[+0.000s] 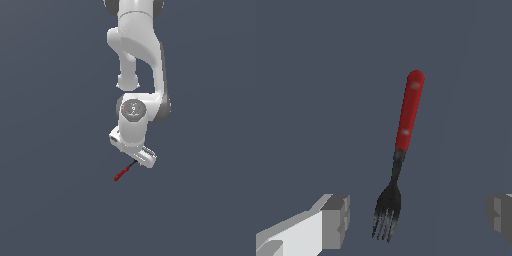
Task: Pick up the object and move it to a goal position.
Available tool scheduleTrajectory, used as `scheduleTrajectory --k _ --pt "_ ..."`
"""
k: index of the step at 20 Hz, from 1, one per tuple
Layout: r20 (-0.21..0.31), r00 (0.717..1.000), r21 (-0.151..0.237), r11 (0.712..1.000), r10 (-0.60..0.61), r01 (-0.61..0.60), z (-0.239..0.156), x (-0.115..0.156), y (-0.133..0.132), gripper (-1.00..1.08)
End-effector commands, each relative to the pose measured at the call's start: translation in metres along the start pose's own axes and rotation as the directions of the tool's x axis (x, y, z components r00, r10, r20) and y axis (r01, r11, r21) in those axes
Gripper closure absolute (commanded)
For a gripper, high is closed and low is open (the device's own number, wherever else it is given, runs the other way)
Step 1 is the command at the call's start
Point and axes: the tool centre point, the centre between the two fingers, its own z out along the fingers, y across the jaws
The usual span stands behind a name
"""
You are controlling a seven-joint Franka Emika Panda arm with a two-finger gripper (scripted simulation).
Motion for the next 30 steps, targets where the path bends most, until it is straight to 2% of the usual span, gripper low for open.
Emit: scheduleTrajectory --k 1,12,20,30 --pt "-0.001 0.998 0.001 0.998 0.064 -0.064 0.007 0.004 -0.001 -0.92" --pt "-0.003 0.978 0.003 0.978 0.207 -0.207 0.025 0.012 -0.004 -0.92" --pt "-0.003 0.978 0.003 0.978 0.209 -0.209 0.031 0.012 -0.004 -0.92" --pt "-0.003 0.977 0.003 0.977 0.213 -0.213 0.073 0.012 -0.003 -0.92"
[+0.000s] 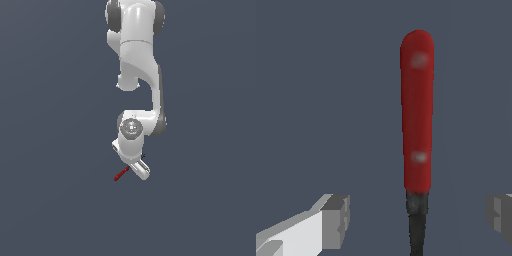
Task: Pick up the object and move it to a goal position.
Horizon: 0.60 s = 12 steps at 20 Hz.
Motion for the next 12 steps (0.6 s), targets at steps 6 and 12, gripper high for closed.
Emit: scheduleTrajectory --k 6,12 --pt "-0.001 1.0 0.001 1.0 0.0 0.0 0.0068 0.0009 -0.0014 1.08" --pt "-0.001 1.0 0.001 1.0 0.0 0.0 0.0068 0.0009 -0.0014 1.08"
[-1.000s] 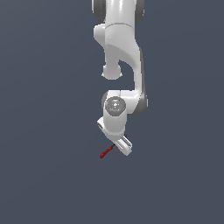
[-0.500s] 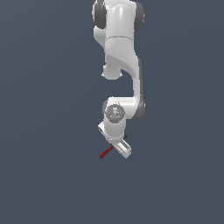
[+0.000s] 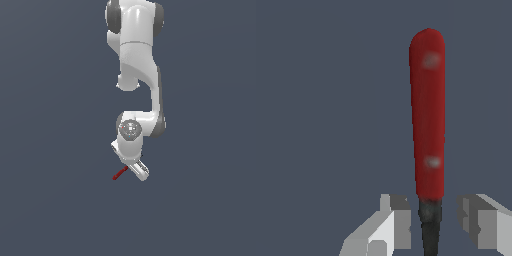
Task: Pick up the object and move it to a goal position.
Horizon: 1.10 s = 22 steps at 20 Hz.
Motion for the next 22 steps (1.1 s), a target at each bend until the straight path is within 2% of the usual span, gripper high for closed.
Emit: scheduleTrajectory --k 1,6,12,22 --pt "0.002 1.0 0.0 1.0 -0.004 0.004 0.003 -0.003 -0.002 1.08" --pt "-0.001 1.0 0.0 1.0 0.001 -0.001 -0.001 0.0 0.001 1.08" --pt "-0.001 1.0 0.0 1.0 0.001 -0.001 -0.012 -0.012 0.001 1.08" --pt "0.001 1.0 0.001 1.0 -0.001 0.001 -0.059 -0.063 0.001 1.08"
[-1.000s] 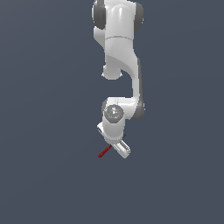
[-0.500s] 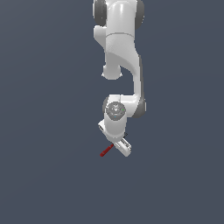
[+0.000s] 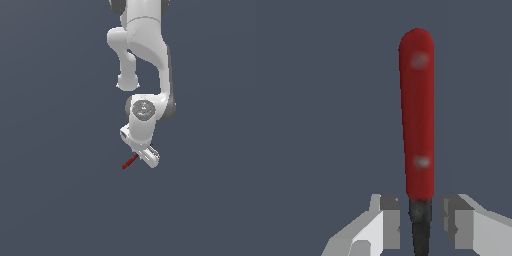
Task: Pick up the object and move it to a goal position.
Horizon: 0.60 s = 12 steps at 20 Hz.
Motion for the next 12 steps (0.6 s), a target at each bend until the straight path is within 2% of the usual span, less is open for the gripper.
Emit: scheduleTrajectory --k 1,12 --pt "0.0 1.0 0.001 1.0 -0.001 0.001 -0.017 -0.018 0.0 1.08" --pt "0.001 1.0 0.001 1.0 -0.004 0.004 -0.082 -0.085 -0.002 1.08"
